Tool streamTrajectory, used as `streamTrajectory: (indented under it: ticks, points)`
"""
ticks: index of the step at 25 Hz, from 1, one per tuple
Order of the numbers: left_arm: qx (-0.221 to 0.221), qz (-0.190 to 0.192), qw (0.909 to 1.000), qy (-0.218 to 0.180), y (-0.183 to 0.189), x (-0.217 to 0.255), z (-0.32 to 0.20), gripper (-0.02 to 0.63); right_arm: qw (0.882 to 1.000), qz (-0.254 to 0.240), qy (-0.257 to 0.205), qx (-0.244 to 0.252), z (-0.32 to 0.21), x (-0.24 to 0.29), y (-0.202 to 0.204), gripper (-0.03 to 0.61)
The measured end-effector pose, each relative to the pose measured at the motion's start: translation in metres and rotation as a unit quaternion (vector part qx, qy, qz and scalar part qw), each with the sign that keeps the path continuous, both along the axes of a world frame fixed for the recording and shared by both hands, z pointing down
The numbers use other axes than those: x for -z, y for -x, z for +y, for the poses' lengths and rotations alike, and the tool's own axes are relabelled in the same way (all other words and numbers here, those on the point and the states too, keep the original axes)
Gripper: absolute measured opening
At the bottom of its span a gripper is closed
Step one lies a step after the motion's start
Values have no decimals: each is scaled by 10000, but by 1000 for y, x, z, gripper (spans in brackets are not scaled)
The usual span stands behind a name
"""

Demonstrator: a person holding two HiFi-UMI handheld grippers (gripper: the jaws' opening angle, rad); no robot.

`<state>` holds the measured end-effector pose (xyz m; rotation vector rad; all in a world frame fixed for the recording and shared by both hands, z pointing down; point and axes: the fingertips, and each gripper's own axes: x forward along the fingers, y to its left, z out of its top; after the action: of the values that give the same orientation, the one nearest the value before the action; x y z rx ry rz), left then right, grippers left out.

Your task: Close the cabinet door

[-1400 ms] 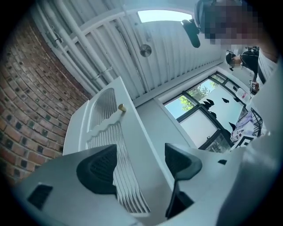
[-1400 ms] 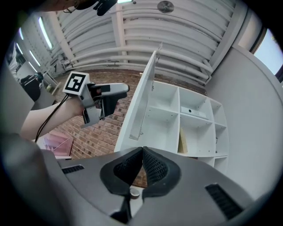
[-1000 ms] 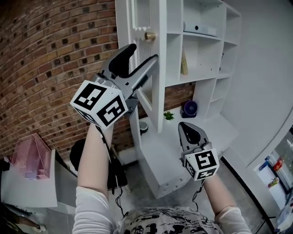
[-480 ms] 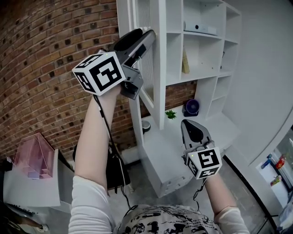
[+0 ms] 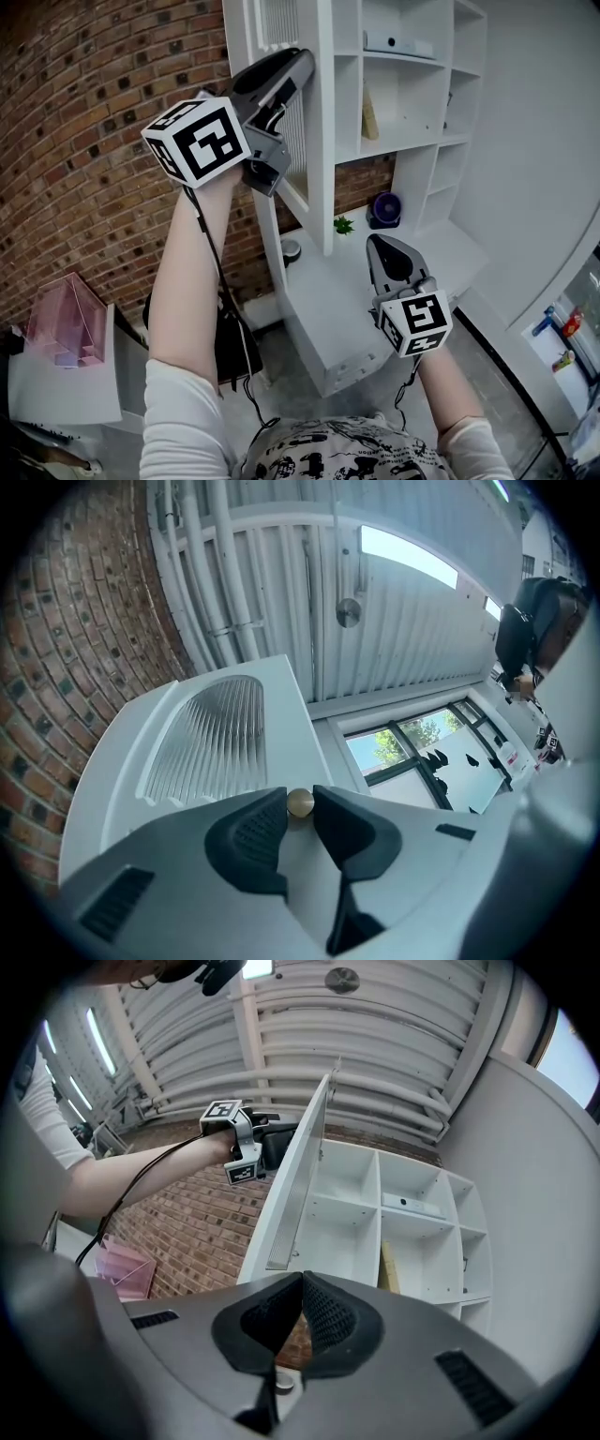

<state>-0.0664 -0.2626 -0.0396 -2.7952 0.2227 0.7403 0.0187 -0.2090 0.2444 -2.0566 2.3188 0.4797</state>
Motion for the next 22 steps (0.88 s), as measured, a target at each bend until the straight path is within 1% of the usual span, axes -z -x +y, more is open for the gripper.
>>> streamTrajectory:
  ticks: [3,6,10,14,22]
  points:
    - [65,-19,10000,-56,-12,-2,-1,97,9999,-98,41,86,-7,-5,-14,15]
    - [192,-28,9997,-159,-26,-2,-2,98,9998,-67,76,156,-15,-9,-30,15]
    - [548,-20,9977,-397,-49,-2,-4,98,9997,-55,16,241,-27,-7,-56,15]
    - [830,-35,9952,-522,-73,-4,-9,98,9993,-23,6,362,-36,-5,-82,15]
    - [1648,-66,9843,-623,-132,-2,-28,98,9974,51,118,715,-60,-6,-145,15]
